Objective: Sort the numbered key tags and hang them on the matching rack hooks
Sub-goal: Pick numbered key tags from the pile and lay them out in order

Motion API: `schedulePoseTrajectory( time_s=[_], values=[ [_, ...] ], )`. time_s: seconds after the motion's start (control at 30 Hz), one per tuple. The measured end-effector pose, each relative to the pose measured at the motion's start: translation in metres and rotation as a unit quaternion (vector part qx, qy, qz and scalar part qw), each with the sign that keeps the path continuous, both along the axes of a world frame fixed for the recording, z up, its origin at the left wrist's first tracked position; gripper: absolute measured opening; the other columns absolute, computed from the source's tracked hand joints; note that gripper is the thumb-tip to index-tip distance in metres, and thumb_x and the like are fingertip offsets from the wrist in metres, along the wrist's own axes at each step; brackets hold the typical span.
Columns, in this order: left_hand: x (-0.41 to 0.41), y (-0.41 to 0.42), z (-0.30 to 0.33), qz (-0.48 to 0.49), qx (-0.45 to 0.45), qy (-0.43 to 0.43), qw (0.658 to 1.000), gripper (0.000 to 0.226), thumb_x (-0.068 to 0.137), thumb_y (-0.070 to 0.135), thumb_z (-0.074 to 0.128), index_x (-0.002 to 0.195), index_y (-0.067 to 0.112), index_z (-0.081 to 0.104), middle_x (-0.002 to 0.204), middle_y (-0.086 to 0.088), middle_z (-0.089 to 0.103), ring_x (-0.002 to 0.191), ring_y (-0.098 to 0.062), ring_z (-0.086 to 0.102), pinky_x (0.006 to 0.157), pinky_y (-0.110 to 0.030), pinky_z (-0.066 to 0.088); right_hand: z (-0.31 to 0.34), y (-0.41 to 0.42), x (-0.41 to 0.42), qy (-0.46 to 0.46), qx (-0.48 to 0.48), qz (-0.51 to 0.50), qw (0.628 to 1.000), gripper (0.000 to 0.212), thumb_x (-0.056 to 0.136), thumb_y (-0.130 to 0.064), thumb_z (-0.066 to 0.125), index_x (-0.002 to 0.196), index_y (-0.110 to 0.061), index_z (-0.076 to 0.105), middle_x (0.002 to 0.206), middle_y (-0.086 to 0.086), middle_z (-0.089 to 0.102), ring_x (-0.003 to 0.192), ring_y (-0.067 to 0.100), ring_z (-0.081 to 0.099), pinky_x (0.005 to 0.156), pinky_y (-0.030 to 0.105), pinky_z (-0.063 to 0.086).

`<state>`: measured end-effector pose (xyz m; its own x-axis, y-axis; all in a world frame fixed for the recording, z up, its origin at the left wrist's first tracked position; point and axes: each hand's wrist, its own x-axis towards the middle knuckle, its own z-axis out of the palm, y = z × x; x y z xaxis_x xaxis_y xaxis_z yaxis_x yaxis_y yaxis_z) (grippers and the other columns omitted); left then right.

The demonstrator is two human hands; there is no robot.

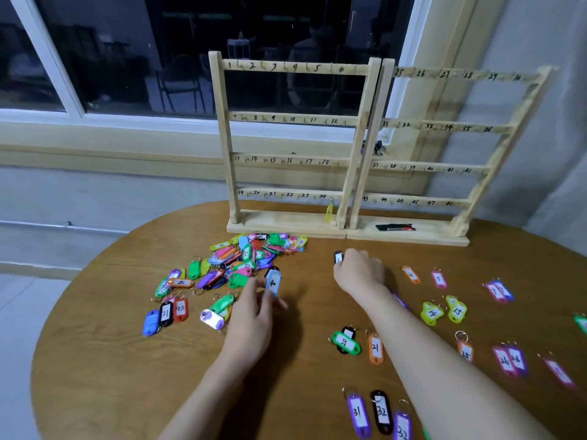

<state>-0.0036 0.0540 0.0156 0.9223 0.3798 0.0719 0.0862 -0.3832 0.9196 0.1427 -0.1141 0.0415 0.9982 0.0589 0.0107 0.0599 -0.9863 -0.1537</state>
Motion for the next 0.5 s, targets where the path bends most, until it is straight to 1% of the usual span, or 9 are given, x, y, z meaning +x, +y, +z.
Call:
schedulePoseTrajectory(
  time_s=[0.03,0.1,0.2,0.3,0.37,0.43,0.5],
  values=[
    [0.000,-0.003,0.000,-0.001,-0.003,0.001,1.000,0.010,0.107,0.022,0.044,0.100,0.026,0.049,0.085,0.013,0.075,0.079,-0.022,0.068,0.077,-0.038,0.050,0.001,0.000,0.001,0.000,-0.013,0.007,1.000,0.028,0.104,-0.034,0.047,0.116,-0.014,0.064,0.112,0.008,0.069,0.104,0.028,0.065,0.095,0.039,0.047],
    [-0.001,-0.008,0.002,-0.002,0.001,0.005,1.000,0.016,0.106,0.022,0.046,0.091,0.023,0.050,0.082,0.011,0.075,0.075,-0.017,0.066,0.072,-0.031,0.048,0.002,0.000,0.003,0.002,-0.032,0.011,0.999,0.029,0.104,-0.034,0.048,0.115,-0.014,0.066,0.109,0.008,0.070,0.102,0.028,0.065,0.095,0.038,0.046],
    [-0.006,-0.017,0.001,-0.011,0.028,0.018,0.999,0.023,0.104,0.026,0.051,0.082,0.021,0.057,0.076,0.003,0.072,0.066,-0.014,0.059,0.067,-0.032,0.045,0.005,-0.002,0.004,-0.004,-0.047,0.011,0.999,0.029,0.103,-0.033,0.049,0.113,-0.014,0.068,0.108,0.008,0.071,0.104,0.028,0.066,0.097,0.038,0.044],
    [-0.012,-0.025,-0.002,-0.020,0.065,0.023,0.997,0.026,0.100,0.029,0.058,0.077,0.021,0.065,0.071,0.003,0.066,0.069,-0.010,0.057,0.066,-0.029,0.042,0.009,-0.007,0.002,-0.024,-0.002,0.008,1.000,0.028,0.102,-0.033,0.049,0.110,-0.013,0.067,0.107,0.010,0.071,0.104,0.030,0.066,0.101,0.041,0.042],
    [-0.017,-0.032,-0.006,-0.023,0.079,0.031,0.996,0.024,0.098,0.032,0.061,0.077,0.024,0.069,0.074,0.007,0.067,0.074,-0.009,0.059,0.068,-0.029,0.043,0.011,-0.011,-0.003,-0.034,0.042,0.016,0.998,0.024,0.100,-0.030,0.048,0.101,-0.013,0.066,0.103,0.012,0.071,0.101,0.034,0.065,0.101,0.042,0.042],
    [-0.024,-0.039,-0.007,-0.026,0.090,0.044,0.995,0.020,0.097,0.035,0.062,0.081,0.027,0.071,0.075,0.010,0.067,0.077,-0.011,0.060,0.070,-0.030,0.043,0.014,-0.018,-0.014,-0.033,0.080,0.026,0.996,0.024,0.100,-0.029,0.049,0.093,-0.014,0.066,0.096,0.012,0.070,0.096,0.036,0.064,0.096,0.041,0.044],
    [-0.029,-0.044,-0.006,-0.026,0.104,0.054,0.993,0.019,0.097,0.037,0.063,0.085,0.025,0.072,0.075,0.008,0.068,0.077,-0.014,0.061,0.072,-0.033,0.047,0.015,-0.025,-0.029,-0.031,0.114,0.034,0.992,0.024,0.099,-0.028,0.050,0.084,-0.015,0.065,0.086,0.008,0.069,0.088,0.035,0.063,0.085,0.038,0.047]
  ],
)
